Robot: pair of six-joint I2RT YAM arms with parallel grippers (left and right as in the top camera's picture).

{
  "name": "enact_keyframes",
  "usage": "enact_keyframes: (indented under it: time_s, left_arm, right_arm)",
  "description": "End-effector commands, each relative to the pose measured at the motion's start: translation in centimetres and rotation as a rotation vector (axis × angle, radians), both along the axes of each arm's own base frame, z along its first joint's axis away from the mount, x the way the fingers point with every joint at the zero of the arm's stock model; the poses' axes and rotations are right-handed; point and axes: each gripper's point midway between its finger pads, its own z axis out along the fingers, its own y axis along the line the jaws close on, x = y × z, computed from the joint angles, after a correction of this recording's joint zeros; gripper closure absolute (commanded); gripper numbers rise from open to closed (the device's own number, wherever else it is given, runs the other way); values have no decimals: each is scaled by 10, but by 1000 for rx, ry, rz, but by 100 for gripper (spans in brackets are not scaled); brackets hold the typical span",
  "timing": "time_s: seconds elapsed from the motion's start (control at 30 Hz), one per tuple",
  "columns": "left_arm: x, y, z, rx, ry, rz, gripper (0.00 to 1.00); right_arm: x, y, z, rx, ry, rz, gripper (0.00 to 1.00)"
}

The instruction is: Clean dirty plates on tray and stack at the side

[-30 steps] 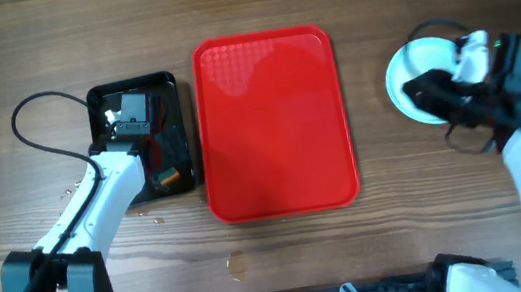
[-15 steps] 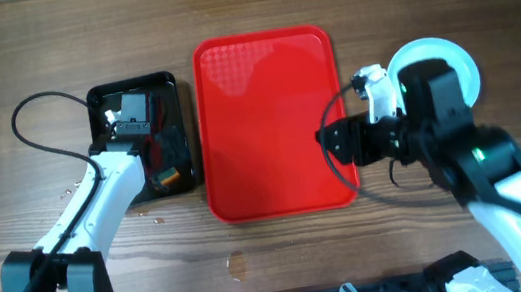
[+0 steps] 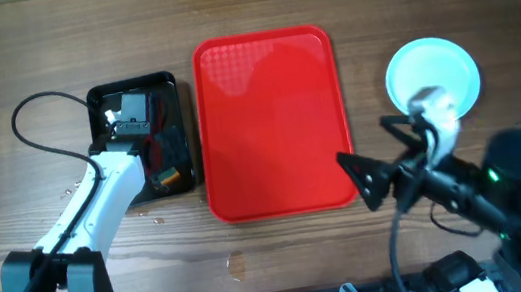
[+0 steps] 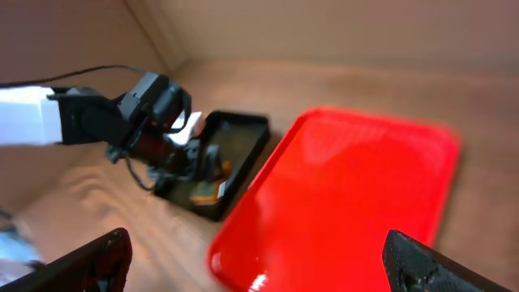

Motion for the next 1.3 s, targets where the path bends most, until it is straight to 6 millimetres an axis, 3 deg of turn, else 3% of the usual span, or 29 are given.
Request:
enact_keyframes:
  time_s: [0.0, 0.13, 0.43, 0.67, 0.97, 1.2, 1.27]
  left_arm:
    - [1, 1, 1, 0, -4, -1, 0]
    - [1, 1, 1, 0, -4, -1, 0]
    - [1, 1, 1, 0, -4, 0, 0]
    - [1, 1, 1, 0, -4, -1, 0]
    - [1, 1, 1, 0, -4, -1, 0]
    - [1, 1, 1, 0, -4, -1, 0]
    - [1, 1, 1, 0, -4, -1, 0]
  right_arm:
    - [-12, -22, 15, -101, -162, -57, 0]
    - [-17, -39, 7, -139, -187, -134, 0]
    - [4, -69, -42, -187, -380, -292, 1]
    - [16, -68, -81, -153, -485, -312, 0]
    - [33, -65, -109, -104, -622, -331, 0]
    - [35, -65, -119, -115, -598, -327, 0]
    - [36, -64, -134, -136, -541, -319, 0]
